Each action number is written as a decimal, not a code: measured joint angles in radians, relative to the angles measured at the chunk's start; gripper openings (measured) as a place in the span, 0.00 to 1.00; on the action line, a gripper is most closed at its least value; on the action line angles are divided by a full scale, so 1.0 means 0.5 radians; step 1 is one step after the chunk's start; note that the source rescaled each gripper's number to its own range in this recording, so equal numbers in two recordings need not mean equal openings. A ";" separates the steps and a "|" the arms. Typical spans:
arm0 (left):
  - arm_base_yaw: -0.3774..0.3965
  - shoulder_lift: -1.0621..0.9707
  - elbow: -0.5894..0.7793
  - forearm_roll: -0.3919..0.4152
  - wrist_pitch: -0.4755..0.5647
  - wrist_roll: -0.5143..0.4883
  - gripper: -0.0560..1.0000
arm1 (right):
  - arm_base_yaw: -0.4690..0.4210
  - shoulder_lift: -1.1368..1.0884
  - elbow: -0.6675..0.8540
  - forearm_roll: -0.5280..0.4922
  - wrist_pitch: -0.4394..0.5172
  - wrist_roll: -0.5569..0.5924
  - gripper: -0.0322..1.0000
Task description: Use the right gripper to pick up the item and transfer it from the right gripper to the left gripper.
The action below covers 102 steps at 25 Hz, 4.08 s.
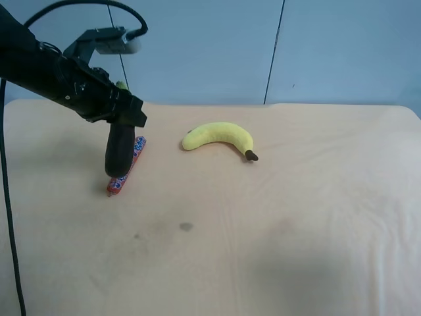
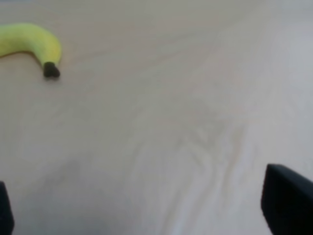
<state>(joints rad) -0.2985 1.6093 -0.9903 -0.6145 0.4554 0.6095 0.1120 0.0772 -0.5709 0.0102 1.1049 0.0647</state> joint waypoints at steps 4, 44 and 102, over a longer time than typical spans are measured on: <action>0.000 0.078 0.000 0.105 0.089 -0.103 0.05 | -0.015 0.000 0.000 0.000 0.000 0.000 1.00; 0.000 0.254 0.000 0.114 0.313 -0.208 0.05 | -0.164 -0.161 0.000 0.000 -0.007 0.000 1.00; 0.000 -0.781 0.000 0.668 1.148 -0.881 0.94 | -0.164 -0.161 0.000 0.000 -0.007 0.000 1.00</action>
<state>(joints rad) -0.2985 1.2189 -0.9903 -0.2807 1.0295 0.1692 0.0298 -0.0031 -0.5709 0.0102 1.1014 0.0647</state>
